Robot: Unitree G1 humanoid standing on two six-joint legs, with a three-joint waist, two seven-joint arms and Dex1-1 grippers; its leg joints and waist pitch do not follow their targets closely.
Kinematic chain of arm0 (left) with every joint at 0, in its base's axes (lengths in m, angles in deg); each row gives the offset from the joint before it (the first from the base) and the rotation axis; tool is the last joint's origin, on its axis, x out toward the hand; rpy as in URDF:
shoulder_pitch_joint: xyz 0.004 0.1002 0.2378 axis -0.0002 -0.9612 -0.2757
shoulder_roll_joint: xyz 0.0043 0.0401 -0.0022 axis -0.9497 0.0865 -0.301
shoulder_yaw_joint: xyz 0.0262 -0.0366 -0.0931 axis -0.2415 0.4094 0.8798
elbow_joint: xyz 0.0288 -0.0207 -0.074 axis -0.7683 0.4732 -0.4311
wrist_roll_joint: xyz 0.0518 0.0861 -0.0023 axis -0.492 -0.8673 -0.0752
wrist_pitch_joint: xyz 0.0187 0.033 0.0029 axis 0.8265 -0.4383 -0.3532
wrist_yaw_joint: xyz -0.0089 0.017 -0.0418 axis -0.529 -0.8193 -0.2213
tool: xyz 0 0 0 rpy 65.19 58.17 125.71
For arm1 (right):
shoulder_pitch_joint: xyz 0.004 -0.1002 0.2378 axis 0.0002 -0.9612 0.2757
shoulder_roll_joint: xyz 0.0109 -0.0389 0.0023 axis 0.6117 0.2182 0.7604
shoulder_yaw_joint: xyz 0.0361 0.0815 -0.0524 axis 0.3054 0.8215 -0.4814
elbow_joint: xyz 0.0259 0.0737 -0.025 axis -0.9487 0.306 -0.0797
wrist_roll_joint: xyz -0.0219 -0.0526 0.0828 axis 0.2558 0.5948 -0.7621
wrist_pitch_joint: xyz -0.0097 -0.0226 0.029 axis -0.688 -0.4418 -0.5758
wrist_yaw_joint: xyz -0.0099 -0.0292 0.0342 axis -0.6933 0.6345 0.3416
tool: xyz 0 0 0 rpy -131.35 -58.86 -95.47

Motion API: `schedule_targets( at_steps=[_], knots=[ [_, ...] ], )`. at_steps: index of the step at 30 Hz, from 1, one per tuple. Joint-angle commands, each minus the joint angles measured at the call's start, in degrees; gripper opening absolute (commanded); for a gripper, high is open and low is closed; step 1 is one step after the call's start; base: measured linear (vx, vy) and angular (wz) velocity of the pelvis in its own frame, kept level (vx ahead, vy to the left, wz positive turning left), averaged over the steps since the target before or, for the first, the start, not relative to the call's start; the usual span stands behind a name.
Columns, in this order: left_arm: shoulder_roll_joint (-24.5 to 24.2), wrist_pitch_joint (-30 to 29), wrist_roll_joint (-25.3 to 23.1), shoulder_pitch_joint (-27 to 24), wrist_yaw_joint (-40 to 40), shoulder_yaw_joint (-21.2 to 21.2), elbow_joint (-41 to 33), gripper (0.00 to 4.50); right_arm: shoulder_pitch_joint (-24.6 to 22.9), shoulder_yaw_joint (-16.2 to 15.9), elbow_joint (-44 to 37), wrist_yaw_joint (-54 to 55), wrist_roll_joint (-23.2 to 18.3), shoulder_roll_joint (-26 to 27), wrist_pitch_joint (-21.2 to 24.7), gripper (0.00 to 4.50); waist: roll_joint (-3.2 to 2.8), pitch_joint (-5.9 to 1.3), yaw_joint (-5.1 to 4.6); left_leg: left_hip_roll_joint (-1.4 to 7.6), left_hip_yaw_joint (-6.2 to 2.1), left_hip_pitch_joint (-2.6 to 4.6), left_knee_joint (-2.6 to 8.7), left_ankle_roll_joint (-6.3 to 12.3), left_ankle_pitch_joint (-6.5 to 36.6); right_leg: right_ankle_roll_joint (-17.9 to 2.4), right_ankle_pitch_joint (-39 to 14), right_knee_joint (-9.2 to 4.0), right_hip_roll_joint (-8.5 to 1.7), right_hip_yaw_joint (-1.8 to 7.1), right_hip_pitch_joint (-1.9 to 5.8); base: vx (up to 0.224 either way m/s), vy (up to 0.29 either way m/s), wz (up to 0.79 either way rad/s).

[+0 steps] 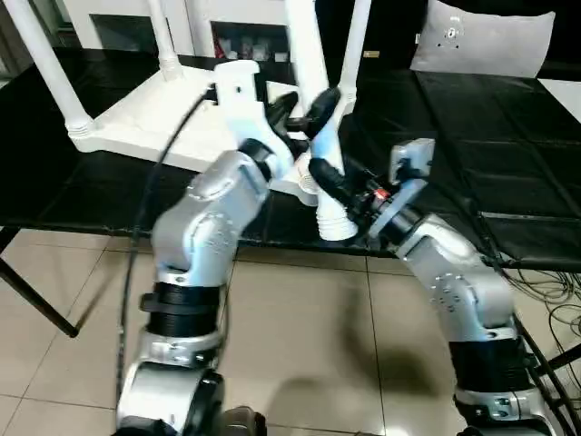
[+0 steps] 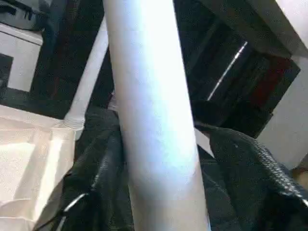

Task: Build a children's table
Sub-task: Pick table leg

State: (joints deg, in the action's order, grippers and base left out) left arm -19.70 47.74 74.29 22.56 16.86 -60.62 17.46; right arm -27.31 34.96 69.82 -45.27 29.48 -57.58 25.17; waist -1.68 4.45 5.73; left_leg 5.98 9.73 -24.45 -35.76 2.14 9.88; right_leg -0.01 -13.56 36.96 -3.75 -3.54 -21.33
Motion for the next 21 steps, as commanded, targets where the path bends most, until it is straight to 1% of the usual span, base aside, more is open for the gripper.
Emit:
schedule_targets(
  at_steps=[1, 3, 5, 6, 9, 11, 13, 16, 19, 21],
  knots=[
    [0.4, 0.1, 1.7, 0.0, 0.9, 0.1, 0.2, 2.86, 0.0, -0.6, 0.0, -0.4, 0.8, 0.0, -1.4, 1.86, 0.90, -4.75, -0.12, 7.58, -3.24, 2.15, 4.64, 1.35, 9.0, -14.2, 0.4, -4.18, -7.28, 3.48, 1.98, 0.000, 0.000, 0.00],
    [0.6, 0.0, 2.2, -0.1, 1.0, 0.3, 0.1, 2.77, 0.0, -0.7, 0.1, -0.4, 0.9, 0.0, -1.7, 1.86, 0.89, -4.75, -0.30, 7.62, -3.27, 2.21, 4.71, 1.16, 9.5, -14.2, -0.5, -4.20, -7.11, 3.45, 1.93, 0.000, 0.000, 0.00],
    [1.1, 0.0, 2.6, -0.2, 0.9, 0.7, 0.1, 2.54, 0.0, -0.9, 0.6, -0.6, 1.7, 0.0, -2.6, 1.86, 0.86, -4.72, -0.42, 7.68, -3.28, 2.23, 4.76, 1.04, 9.8, -14.3, -0.5, -4.18, -7.09, 3.47, 1.91, 0.000, 0.000, 0.00],
    [1.2, 0.0, 2.7, -0.2, 1.0, 0.9, 0.0, 2.43, 0.0, -1.1, 0.8, -0.6, 2.1, 0.0, -3.1, 1.86, 0.71, -4.75, -0.42, 7.65, -3.27, 2.26, 4.74, 1.04, 10.0, -14.3, -0.4, -4.16, -7.10, 3.47, 1.87, 0.000, 0.000, 0.00],
    [1.5, -0.4, 2.8, -0.1, 1.0, 1.4, 0.1, 2.28, 0.0, -1.6, 1.1, -0.9, 2.7, -0.1, -3.8, 1.86, 0.84, -4.75, -0.53, 7.64, -3.27, 2.21, 4.75, 1.28, 9.8, -14.4, 0.5, -4.15, -7.11, 3.48, 1.96, 0.000, 0.000, 0.00],
    [1.6, -0.6, 3.2, -0.1, 1.0, 1.5, 0.2, 2.02, 0.0, -2.0, 1.3, -1.1, 3.1, -0.2, -4.1, 1.86, 0.83, -4.75, -0.54, 7.60, -3.22, 2.20, 4.65, 1.49, 9.7, -14.7, 0.5, -4.17, -7.20, 3.50, 1.98, 0.000, 0.000, 0.00],
    [1.6, -0.9, 3.6, -0.2, 0.9, 1.7, 0.3, 1.95, -0.1, -2.2, 1.3, -1.2, 3.3, -0.2, -4.3, 1.86, 0.83, -4.79, -0.53, 7.60, -3.23, 2.22, 4.60, 1.83, 9.2, -14.8, 1.0, -4.08, -7.13, 3.46, 1.98, 0.000, 0.000, 0.00],
    [2.0, -1.2, 3.9, -0.3, 0.8, 2.3, 0.4, 1.87, -0.2, -2.4, 1.5, -1.5, 3.9, -0.2, -4.8, 1.86, 0.78, -4.76, -0.60, 7.68, -3.27, 2.29, 4.69, 1.84, 9.5, -14.8, 0.9, -4.07, -6.98, 3.42, 1.91, 0.000, 0.000, 0.00],
    [1.9, -1.2, 4.0, 0.0, 0.9, 2.8, 0.9, 1.84, 0.0, -2.4, 1.8, -1.6, 4.2, -0.3, -5.1, 1.86, 0.88, -4.70, -0.59, 7.56, -3.20, 2.23, 4.64, 1.82, 9.8, -14.8, 0.3, -4.18, -7.10, 3.51, 1.95, 0.000, 0.000, 0.00],
    [1.9, -1.2, 4.3, 0.2, 0.8, 3.1, 1.1, 1.83, 0.1, -2.5, 2.0, -1.4, 4.4, -0.4, -5.3, 1.86, 0.83, -4.74, -0.59, 7.64, -3.25, 2.27, 4.67, 1.73, 9.8, -14.8, 0.3, -4.17, -7.09, 3.49, 1.93, 0.000, 0.000, 0.00]
  ],
)
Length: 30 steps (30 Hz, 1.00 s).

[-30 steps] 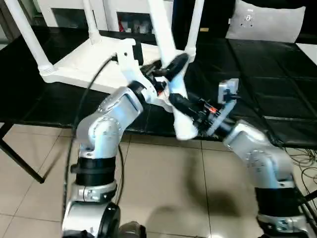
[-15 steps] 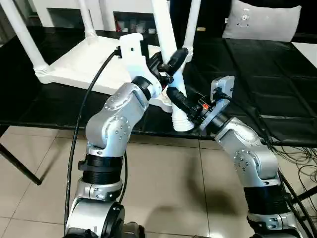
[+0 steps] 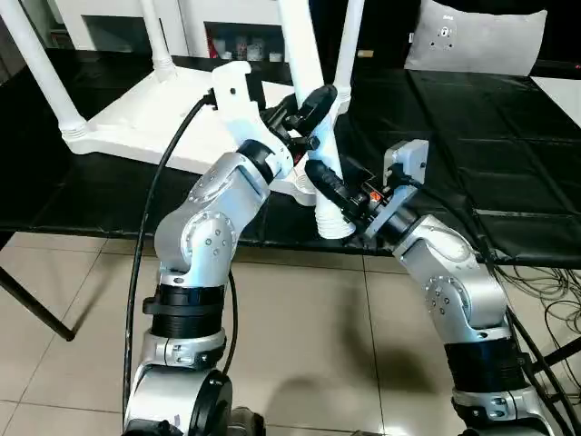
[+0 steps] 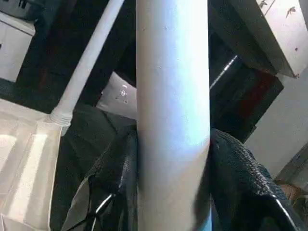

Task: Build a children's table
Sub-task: Pick table leg

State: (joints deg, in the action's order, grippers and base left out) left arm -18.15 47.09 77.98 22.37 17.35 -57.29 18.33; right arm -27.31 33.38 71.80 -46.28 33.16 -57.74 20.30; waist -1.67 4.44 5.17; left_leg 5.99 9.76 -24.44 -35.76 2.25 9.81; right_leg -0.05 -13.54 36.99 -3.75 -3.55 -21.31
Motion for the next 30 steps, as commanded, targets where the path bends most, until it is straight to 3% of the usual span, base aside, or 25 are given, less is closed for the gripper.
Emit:
schedule_targets(
  at_steps=[1, 18, 19, 20, 23, 30],
  knots=[
    [0.3, -0.6, 0.6, 0.4, 0.2, -0.2, 0.3, 1.82, 0.1, -1.0, 0.1, -0.2, 0.9, -0.3, -0.5, 1.86, 0.84, -4.73, -0.04, 7.61, -3.26, 2.26, 4.67, 1.59, 9.9, -14.7, 0.3, -4.20, -7.06, 3.50, 1.91, 0.000, 0.000, 0.00],
    [0.4, -0.3, 1.2, 0.8, -0.7, 1.3, 1.1, 1.82, 0.5, -0.8, 1.6, 1.0, 2.6, -0.7, -0.6, 1.86, 0.89, -4.77, -0.01, 7.61, -3.25, 2.22, 4.62, 2.25, 9.2, -15.0, 1.2, -4.10, -7.08, 3.48, 1.96, 0.000, 0.000, 0.00],
    [0.4, -0.2, 1.2, 0.9, -0.8, 1.5, 1.2, 1.82, 0.4, -0.6, 1.5, 0.7, 2.2, -0.7, -0.3, 2.42, 0.92, -4.78, -0.04, 7.57, -3.23, 2.21, 4.59, 2.29, 9.1, -15.0, 1.2, -4.08, -7.05, 3.47, 1.98, 0.000, 0.000, 0.00],
    [0.4, -0.2, 1.2, 0.9, -0.8, 1.5, 1.3, 1.82, 0.5, -0.6, 1.6, 0.8, 2.1, -0.7, -0.3, 2.56, 0.89, -4.79, 0.01, 7.60, -3.25, 2.20, 4.56, 2.30, 9.1, -15.0, 1.2, -4.11, -7.13, 3.48, 2.03, 0.000, 0.000, 0.00],
    [0.3, -0.1, 1.2, 1.0, -0.8, 1.7, 1.6, 1.82, 0.5, -0.4, 1.7, 0.8, 2.1, -0.6, -0.3, 2.61, 0.82, -4.78, -0.03, 7.63, -3.30, 2.24, 4.63, 2.31, 9.4, -14.9, 1.1, -4.09, -7.03, 3.46, 1.97, 0.000, 0.000, 0.00],
    [0.2, 0.1, 1.1, 1.1, -1.2, 2.2, 2.0, 1.82, 0.5, 0.2, 1.4, 0.3, 1.8, -1.0, -0.4, 3.28, 0.85, -4.76, 0.00, 7.62, -3.28, 2.24, 4.61, 2.11, 9.6, -15.0, 0.9, -4.15, -7.11, 3.49, 2.00, 0.000, 0.000, 0.00]
  ],
)
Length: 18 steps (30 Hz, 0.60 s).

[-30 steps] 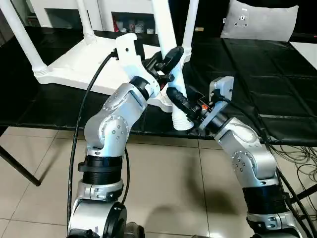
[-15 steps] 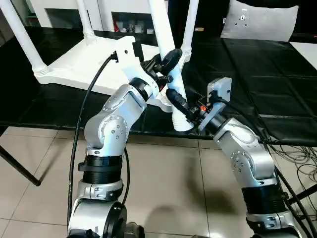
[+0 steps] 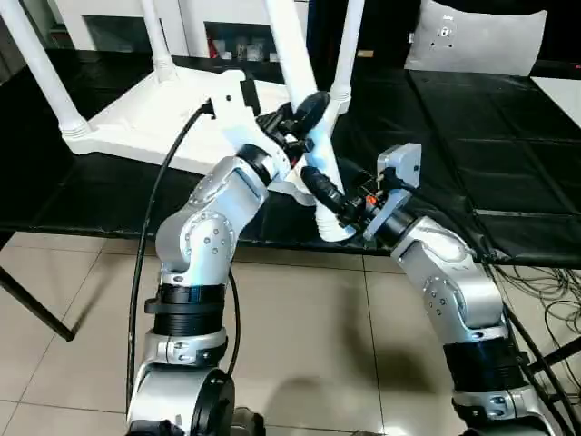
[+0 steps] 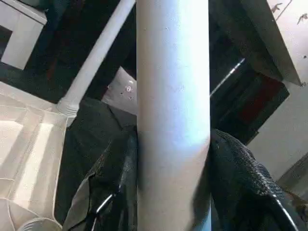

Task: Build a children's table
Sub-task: Pick table leg

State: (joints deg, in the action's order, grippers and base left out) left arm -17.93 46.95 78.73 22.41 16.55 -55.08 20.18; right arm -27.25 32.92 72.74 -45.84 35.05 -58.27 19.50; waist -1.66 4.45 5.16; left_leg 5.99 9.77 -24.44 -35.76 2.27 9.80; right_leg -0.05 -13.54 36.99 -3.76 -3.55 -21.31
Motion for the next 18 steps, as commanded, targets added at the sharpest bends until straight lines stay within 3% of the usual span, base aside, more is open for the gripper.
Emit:
schedule_targets(
  at_steps=[1, 5, 8, 11, 12, 13, 18],
  knots=[
    [-0.1, 0.2, 0.3, 1.1, -0.4, -0.1, 0.2, 1.82, 0.4, 0.7, 0.4, -0.1, -0.1, -0.5, 0.3, 3.32, 0.83, -4.75, 0.00, 7.63, -3.29, 2.23, 4.63, 2.07, 9.6, -14.9, 0.8, -4.14, -7.08, 3.49, 2.00, 0.000, 0.000, 0.00],
    [-0.9, 0.3, -0.2, 1.1, -0.1, -0.1, 0.6, 1.82, 0.5, 3.1, -0.7, -0.5, -3.7, -0.4, 1.9, 3.64, 0.81, -4.81, 0.04, 7.63, -3.30, 2.27, 4.55, 2.69, 9.2, -15.0, 1.6, -4.07, -7.11, 3.52, 2.03, 0.000, 0.000, 0.00],
    [-2.0, -0.5, 0.1, 0.8, 0.9, 0.0, 0.5, 1.82, 1.0, 7.7, -1.9, 0.2, -9.6, -0.2, 5.5, 3.98, 0.70, -4.91, 0.18, 7.69, -3.38, 2.32, 4.61, 2.84, 9.0, -15.0, 1.8, -3.92, -7.02, 3.40, 2.02, 0.000, 0.000, 0.00],
    [-4.8, -4.1, 2.3, 0.2, 6.2, -0.8, -0.1, 1.82, 1.9, 12.6, -2.4, -1.6, -16.8, -3.8, 12.8, 4.18, 0.71, -4.85, 0.16, 7.51, -3.28, 2.45, 4.55, 2.64, 8.6, -15.1, 1.8, -3.99, -6.99, 3.37, 2.02, 0.000, 0.000, 0.00],
    [-4.8, -4.1, 2.3, 0.2, 6.2, -0.8, -0.1, 1.82, 1.9, 12.6, -2.4, -1.6, -16.8, -3.8, 12.8, 4.28, 0.60, -4.94, 0.39, 7.43, -3.19, 2.51, 4.39, 2.51, 7.8, -15.3, 1.8, -3.86, -6.97, 3.34, 1.99, 0.000, 0.000, 0.00],
    [-6.1, -6.2, 4.3, -0.1, 9.4, -1.3, -0.7, 1.82, 2.1, 14.5, -2.8, -3.0, -20.7, -5.9, 17.0, 4.38, 0.51, -4.84, 0.40, 7.40, -3.22, 2.54, 4.48, 2.33, 7.9, -15.3, 1.4, -3.86, -6.87, 3.32, 1.94, 0.000, 0.000, 0.00],
    [-7.9, -9.6, 9.0, 0.4, 14.7, -1.3, -1.4, 1.82, 1.3, 14.3, -4.5, -8.2, -24.9, -10.3, 23.7, 4.50, 0.72, -4.86, 0.59, 7.33, -3.08, 2.28, 4.35, 1.72, 8.2, -15.8, 1.0, -3.98, -7.17, 3.24, 2.18, 0.000, 0.000, 0.00]
  ],
)
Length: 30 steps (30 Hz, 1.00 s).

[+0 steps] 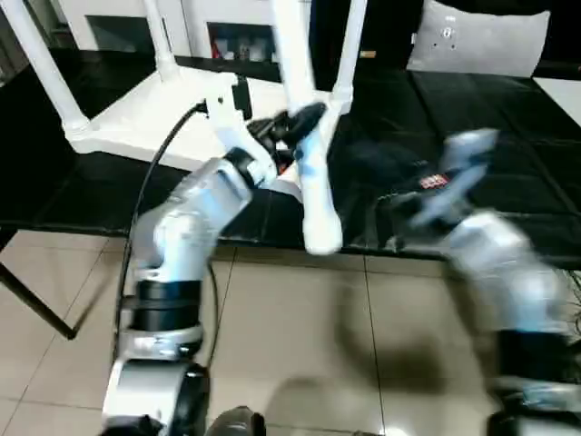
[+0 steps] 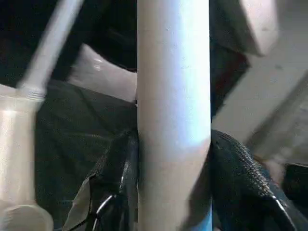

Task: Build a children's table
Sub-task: Pick table leg

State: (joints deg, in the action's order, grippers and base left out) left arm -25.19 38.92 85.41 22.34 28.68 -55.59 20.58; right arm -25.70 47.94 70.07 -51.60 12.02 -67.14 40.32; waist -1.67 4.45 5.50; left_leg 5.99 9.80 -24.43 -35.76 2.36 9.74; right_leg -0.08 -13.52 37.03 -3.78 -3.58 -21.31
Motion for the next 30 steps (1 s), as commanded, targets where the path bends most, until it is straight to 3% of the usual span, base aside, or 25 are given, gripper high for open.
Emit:
schedule_targets(
  at_steps=[1, 6, 11, 15, 16, 19, 30],
  knots=[
    [-0.7, -1.7, 2.4, 0.5, 2.7, -0.8, -1.8, 1.82, -0.3, -0.8, -1.8, -2.6, -1.9, -1.5, 3.0, 4.50, 0.77, -4.86, 0.32, 7.30, -3.11, 2.31, 4.31, 1.72, 8.3, -15.8, 0.7, -4.07, -7.18, 3.29, 2.22, 0.000, 0.000, 0.00],
    [-3.8, -5.6, 7.4, 2.1, 11.6, -1.0, -2.5, 1.82, -1.1, -3.5, -3.9, -9.5, -5.2, -7.0, 9.0, 4.50, 0.61, -4.80, 0.64, 7.39, -3.13, 2.47, 4.40, 0.77, 9.0, -15.6, -0.9, -4.10, -7.14, 3.32, 2.04, 0.000, 0.000, 0.00],
    [-4.5, -7.0, 10.1, 3.0, 15.0, -0.7, -2.7, 1.82, -0.6, -5.1, -4.1, -12.8, -4.9, -9.0, 9.9, 4.50, 0.61, -4.71, 0.99, 7.43, -3.05, 2.54, 4.43, 0.01, 9.5, -16.1, -1.8, -4.16, -7.18, 3.35, 1.93, 0.000, 0.000, 0.00],
    [-5.9, -7.5, 10.9, 3.8, 18.1, -1.8, -2.7, 1.82, -0.4, -8.2, -5.2, -17.3, -4.8, -11.5, 11.7, 4.50, 0.66, -4.68, 1.28, 7.46, -3.07, 2.51, 4.39, -0.15, 9.4, -15.7, -2.5, -4.29, -7.28, 3.44, 2.05, 0.000, 0.000, 0.00],
    [-6.1, -7.5, 10.9, 3.9, 18.5, -2.0, -2.7, 1.82, -0.4, -8.5, -5.4, -17.7, -4.9, -11.6, 12.0, 4.22, 0.62, -4.73, 1.22, 7.54, -3.19, 2.52, 4.50, -0.13, 9.3, -15.5, -2.3, -4.12, -7.14, 3.36, 2.03, 0.000, 0.000, 0.00],
    [-6.0, -7.3, 11.0, 3.9, 19.2, -2.5, -3.0, 1.82, 0.1, -9.7, -5.2, -18.1, -5.2, -11.0, 13.0, 4.16, 0.85, -4.76, 1.23, 7.60, -3.19, 2.55, 4.47, 0.07, 8.9, -15.9, -1.3, -4.01, -7.33, 3.38, 2.03, 0.000, 0.000, 0.00],
    [-6.4, -6.6, 10.5, 3.5, 20.5, -3.6, -3.2, 1.82, 0.6, -11.2, -3.9, -16.4, -4.3, -8.3, 13.0, 3.22, 0.76, -4.75, 1.20, 7.56, -3.10, 2.59, 4.54, -0.86, 9.3, -15.9, -1.9, -4.01, -7.31, 3.39, 1.91, 0.000, 0.000, 0.00]
  ],
)
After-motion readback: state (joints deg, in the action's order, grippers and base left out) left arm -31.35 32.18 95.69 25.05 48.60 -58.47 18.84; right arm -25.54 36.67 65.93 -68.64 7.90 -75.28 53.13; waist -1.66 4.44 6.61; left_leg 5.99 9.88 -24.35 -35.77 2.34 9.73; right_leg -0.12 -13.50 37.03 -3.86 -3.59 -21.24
